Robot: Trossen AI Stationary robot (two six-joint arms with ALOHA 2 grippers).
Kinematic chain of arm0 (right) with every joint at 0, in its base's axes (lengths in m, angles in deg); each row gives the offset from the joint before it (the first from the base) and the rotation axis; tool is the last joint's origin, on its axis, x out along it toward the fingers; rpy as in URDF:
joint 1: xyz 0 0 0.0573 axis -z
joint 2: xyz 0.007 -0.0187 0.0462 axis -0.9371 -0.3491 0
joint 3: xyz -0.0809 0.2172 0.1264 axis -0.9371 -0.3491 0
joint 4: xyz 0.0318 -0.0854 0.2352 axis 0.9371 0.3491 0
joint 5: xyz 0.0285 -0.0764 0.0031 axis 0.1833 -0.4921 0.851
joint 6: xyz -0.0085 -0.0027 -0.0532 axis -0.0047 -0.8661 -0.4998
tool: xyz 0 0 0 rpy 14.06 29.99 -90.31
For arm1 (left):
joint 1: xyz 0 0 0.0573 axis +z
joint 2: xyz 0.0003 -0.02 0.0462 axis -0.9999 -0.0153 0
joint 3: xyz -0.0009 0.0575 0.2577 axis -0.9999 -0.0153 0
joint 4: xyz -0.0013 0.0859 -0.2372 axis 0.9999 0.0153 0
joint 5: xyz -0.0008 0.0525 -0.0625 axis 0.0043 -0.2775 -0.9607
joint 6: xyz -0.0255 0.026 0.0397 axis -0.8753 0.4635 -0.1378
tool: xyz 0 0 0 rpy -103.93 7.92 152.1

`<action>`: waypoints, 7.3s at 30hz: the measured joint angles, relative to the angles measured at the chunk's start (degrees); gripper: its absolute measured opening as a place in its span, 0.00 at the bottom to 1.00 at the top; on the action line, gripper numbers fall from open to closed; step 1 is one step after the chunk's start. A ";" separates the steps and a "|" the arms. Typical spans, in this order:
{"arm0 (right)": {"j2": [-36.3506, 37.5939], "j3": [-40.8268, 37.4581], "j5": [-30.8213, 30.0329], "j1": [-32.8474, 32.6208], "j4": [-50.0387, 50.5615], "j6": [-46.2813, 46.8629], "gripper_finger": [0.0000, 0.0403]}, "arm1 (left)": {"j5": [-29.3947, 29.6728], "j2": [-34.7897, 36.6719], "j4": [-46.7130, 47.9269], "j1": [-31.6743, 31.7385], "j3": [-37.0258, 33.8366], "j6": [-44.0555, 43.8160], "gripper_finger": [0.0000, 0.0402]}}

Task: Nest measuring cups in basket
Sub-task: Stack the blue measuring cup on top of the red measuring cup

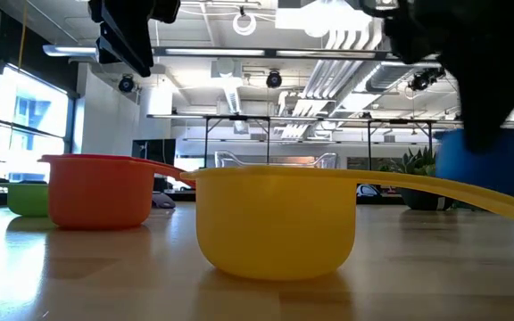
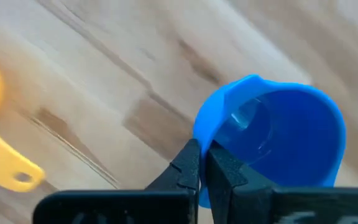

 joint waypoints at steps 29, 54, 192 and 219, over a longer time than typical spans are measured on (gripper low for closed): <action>0.00 16.55 -7.77 11.90 -1.23 -42.76 0.00 | -3.24 0.00 0.50 -1.34 0.00 -5.49 0.32; -0.17 -1.85 4.02 9.96 -8.60 -50.90 0.00 | -2.99 0.00 0.48 -3.18 0.00 -6.51 0.32; 0.04 40.96 -25.45 7.37 32.93 -24.83 0.22 | -3.67 -43.10 -37.98 0.76 20.27 9.51 0.43; 0.04 40.92 -26.95 7.37 31.98 -24.72 0.22 | -3.02 -49.01 -41.56 0.56 20.26 8.02 0.43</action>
